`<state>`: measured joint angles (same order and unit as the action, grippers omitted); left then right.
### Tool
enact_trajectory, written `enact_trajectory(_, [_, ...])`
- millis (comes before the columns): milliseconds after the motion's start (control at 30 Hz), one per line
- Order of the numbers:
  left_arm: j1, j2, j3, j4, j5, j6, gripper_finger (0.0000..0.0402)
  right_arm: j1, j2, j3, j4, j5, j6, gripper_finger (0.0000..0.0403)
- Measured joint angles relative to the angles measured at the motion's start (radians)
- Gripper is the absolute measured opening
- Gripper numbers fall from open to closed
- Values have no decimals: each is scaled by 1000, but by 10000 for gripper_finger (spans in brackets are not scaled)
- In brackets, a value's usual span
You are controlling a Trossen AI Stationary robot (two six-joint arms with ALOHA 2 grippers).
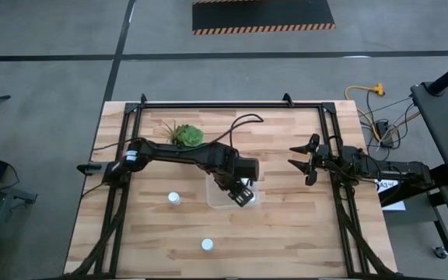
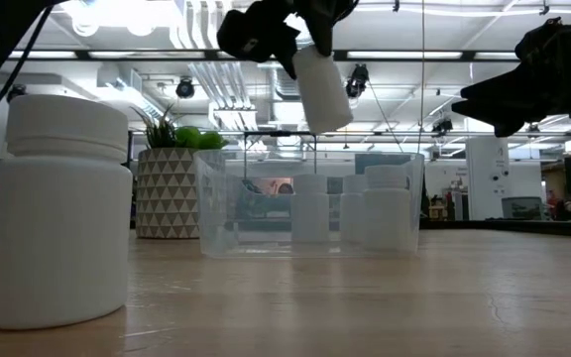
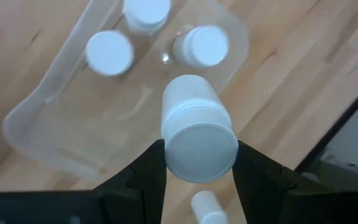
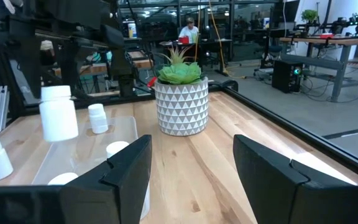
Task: Pick and place pill bottles into a basket
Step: Put the white pill bottle into the transparent bin
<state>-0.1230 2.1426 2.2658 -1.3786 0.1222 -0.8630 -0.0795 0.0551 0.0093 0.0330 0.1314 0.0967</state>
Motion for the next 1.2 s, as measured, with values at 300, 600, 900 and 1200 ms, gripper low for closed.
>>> enact_trajectory(300, [10, 0, 1, 93, 28, -16, 140, 0, 0, 0, 0, 0, 0, 215])
enact_trajectory(600, [11, 0, 2, 48, 19, -10, 140, 0, 0, 0, 0, 0, 0, 215])
enact_trajectory(900, [14, -1, -41, 11, -19, 6, 140, 0, 0, 0, 0, 0, 0, 215])
enact_trajectory(1200, [14, -1, -137, 64, -11, 5, 140, 0, 0, 0, 0, 0, 0, 215])
